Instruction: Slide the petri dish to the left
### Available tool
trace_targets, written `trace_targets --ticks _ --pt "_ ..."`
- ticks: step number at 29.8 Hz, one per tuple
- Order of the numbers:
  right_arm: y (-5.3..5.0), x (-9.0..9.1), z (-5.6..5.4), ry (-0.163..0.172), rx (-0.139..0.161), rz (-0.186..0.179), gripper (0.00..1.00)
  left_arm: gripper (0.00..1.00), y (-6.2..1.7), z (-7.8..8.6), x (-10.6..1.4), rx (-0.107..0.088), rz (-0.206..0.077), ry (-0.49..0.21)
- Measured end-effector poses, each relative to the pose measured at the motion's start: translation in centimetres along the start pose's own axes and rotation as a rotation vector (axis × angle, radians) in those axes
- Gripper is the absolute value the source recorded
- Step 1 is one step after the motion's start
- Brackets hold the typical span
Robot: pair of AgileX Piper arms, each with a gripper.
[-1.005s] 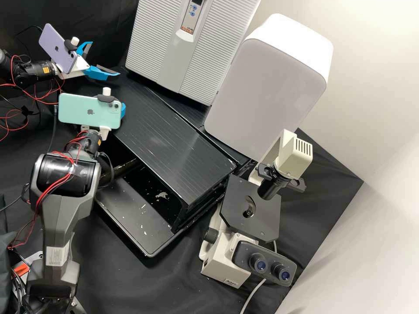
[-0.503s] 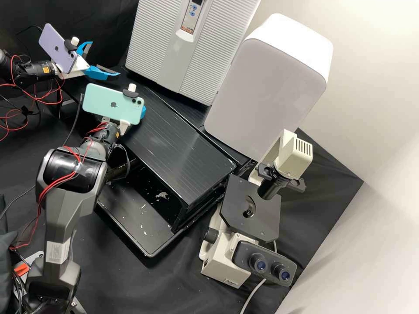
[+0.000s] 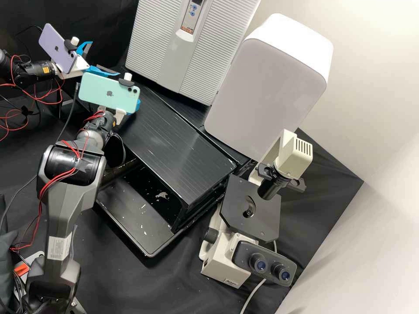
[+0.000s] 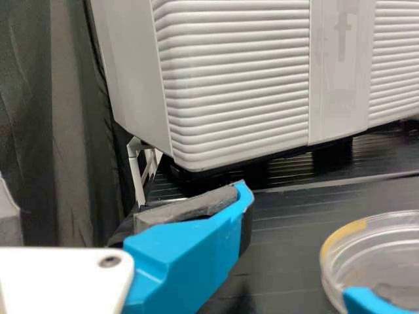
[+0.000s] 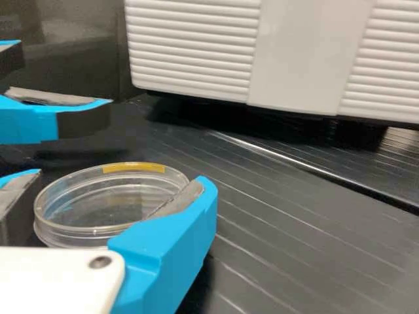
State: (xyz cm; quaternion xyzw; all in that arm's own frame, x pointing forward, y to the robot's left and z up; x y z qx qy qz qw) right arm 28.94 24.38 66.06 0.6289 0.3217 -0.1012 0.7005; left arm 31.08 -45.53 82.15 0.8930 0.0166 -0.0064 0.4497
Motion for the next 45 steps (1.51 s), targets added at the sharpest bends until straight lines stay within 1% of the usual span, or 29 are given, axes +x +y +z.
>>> trace_targets --ticks 4,5,8,9,13,15,18,19,21,22,24,26,30,31,34,38,45 --pt "-0.4 0.0 -0.7 0.01 0.006 -0.019 0.0 1.0 0.0 0.0 0.0 0.0 0.0 0.0" --pt "-0.4 0.0 -0.8 0.012 0.005 -0.018 0.0 1.0 0.0 0.0 0.0 0.0 0.0 0.0" --pt "-0.6 0.0 -1.2 0.017 -0.013 -0.029 0.0 1.0 0.0 0.0 0.0 0.0 0.0 0.0" --pt "-0.8 0.1 -1.3 0.02 -0.014 -0.035 0.0 1.0 0.0 0.0 0.0 0.0 0.0 0.0" --pt "-0.7 0.3 -1.6 0.022 -0.013 -0.042 0.0 1.0 0.0 0.0 0.0 0.0 0.0 0.0" --pt "-0.6 0.4 -1.9 0.023 -0.022 -0.048 0.0 1.0 0.0 0.0 0.0 0.0 0.0 0.0" --pt "-0.4 0.8 -2.2 0.026 -0.034 -0.043 0.0 1.0 0.0 0.0 0.0 0.0 0.0 0.0" --pt "-0.4 1.1 -2.2 0.021 -0.039 -0.043 0.0 1.0 0.0 0.0 0.0 0.0 0.0 0.0" --pt "-0.3 1.3 -2.2 0.019 -0.038 -0.037 0.0 1.0 0.0 0.0 0.0 0.0 0.0 0.0" --pt "-0.4 1.4 -2.2 0.016 -0.043 -0.038 0.0 1.0 0.0 0.0 0.0 0.0 0.0 0.0" --pt "-0.3 1.6 -2.2 0.014 -0.04 -0.034 0.0 1.0 0.0 0.0 0.0 0.0 0.0 0.0" --pt "-0.3 1.7 -2.2 0.008 -0.043 -0.036 0.0 1.0 0.0 0.0 0.0 0.0 0.0 0.0" --pt "-0.2 2.1 -2.3 -0.001 -0.058 -0.029 0.0 1.0 0.0 0.0 0.0 0.0 0.0 0.0" --pt "-0.2 2.2 -2.3 -0.004 -0.064 -0.029 1.0 1.0 0.0 0.0 0.0 0.0 0.0 0.0" --pt "-0.1 2.4 -2.3 -0.005 -0.086 -0.027 1.0 1.0 0.0 0.0 0.0 0.0 0.0 0.0" --pt "-0.2 2.4 -2.3 -0.005 -0.126 -0.027 1.0 1.0 0.0 0.0 0.0 0.0 0.0 0.0" --pt "-0.3 2.5 -2.2 -0.008 -0.129 -0.03 1.0 1.0 0.0 0.0 0.0 0.0 0.0 0.0"
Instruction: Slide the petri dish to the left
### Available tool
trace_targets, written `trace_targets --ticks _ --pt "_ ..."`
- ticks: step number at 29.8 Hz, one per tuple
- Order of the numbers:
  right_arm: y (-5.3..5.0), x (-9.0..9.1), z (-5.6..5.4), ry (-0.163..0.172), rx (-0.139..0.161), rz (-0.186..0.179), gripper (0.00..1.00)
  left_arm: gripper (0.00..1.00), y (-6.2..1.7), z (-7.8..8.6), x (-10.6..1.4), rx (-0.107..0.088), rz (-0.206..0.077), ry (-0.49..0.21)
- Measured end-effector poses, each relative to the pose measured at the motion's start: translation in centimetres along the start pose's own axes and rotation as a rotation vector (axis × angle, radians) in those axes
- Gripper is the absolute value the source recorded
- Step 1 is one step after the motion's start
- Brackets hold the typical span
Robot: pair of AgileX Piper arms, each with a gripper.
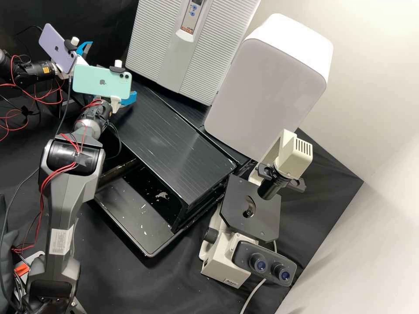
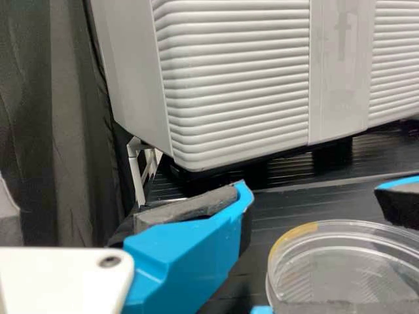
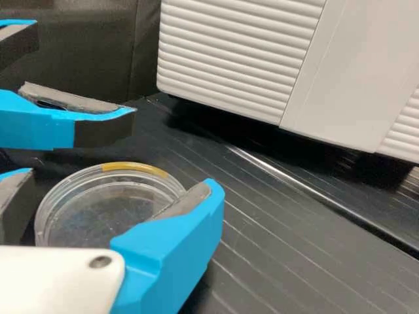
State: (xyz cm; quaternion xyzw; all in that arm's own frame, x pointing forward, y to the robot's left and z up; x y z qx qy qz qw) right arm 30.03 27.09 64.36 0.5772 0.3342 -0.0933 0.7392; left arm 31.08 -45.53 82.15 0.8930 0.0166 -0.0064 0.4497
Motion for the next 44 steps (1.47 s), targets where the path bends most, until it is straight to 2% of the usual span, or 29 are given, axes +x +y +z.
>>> trace_targets --ticks 6,8,10,13,16,18,23,27,29,30,32,34,35,37,40,44 --pt "0.0 0.0 0.1 -0.003 0.002 0.0 1.0 1.0 0.0 0.0 0.0 0.0 0.0 0.0" --pt "-0.2 0.0 0.3 -0.008 -0.003 -0.007 1.0 1.0 0.0 0.0 0.0 0.0 0.0 0.0" --pt "-0.6 -0.1 0.7 -0.015 0.004 -0.011 1.0 1.0 0.0 0.0 0.0 0.0 0.0 0.0" --pt "-0.7 -0.4 1.0 -0.01 0.01 0.013 1.0 1.0 0.0 0.0 0.0 0.0 0.0 0.0" --pt "-0.9 -1.2 1.3 -0.001 -0.008 0.029 1.0 1.0 0.0 0.0 0.0 0.0 0.0 0.0" --pt "-1.1 -1.9 1.6 0.007 -0.035 0.045 1.0 1.0 0.0 0.0 0.0 0.0 0.0 0.0" --pt "-1.9 -4.3 2.0 0.033 -0.06 0.108 1.0 1.0 0.0 0.0 0.0 0.0 0.0 0.0" --pt "-2.5 -6.8 2.1 0.069 -0.121 0.191 1.0 1.0 0.0 0.0 0.0 0.0 0.0 0.0" --pt "-2.8 -7.8 2.2 0.085 -0.139 0.229 1.0 1.0 0.0 0.0 0.0 0.0 0.0 0.0" --pt "-3.0 -8.7 2.3 0.098 -0.153 0.276 1.0 1.0 0.0 0.0 0.0 0.0 0.0 0.0" --pt "-3.5 -9.9 2.6 0.115 -0.17 0.343 1.0 1.0 0.0 0.0 0.0 0.0 0.0 0.0" --pt "-4.0 -11.1 3.2 0.125 -0.183 0.393 1.0 1.0 0.0 0.0 0.0 0.0 0.0 0.0" --pt "-4.1 -11.6 3.5 0.134 -0.185 0.409 1.0 1.0 0.0 0.0 0.0 0.0 0.0 0.0" --pt "-4.4 -12.6 4.1 0.153 -0.165 0.416 1.0 1.0 0.0 0.0 0.0 0.0 0.0 0.0" --pt "-4.8 -14.4 5.3 0.184 -0.13 0.381 1.0 1.0 0.0 0.0 0.0 0.0 0.0 0.0" --pt "-5.3 -16.5 6.3 0.199 -0.091 0.353 1.0 1.0 0.0 0.0 0.0 0.0 0.0 0.0"
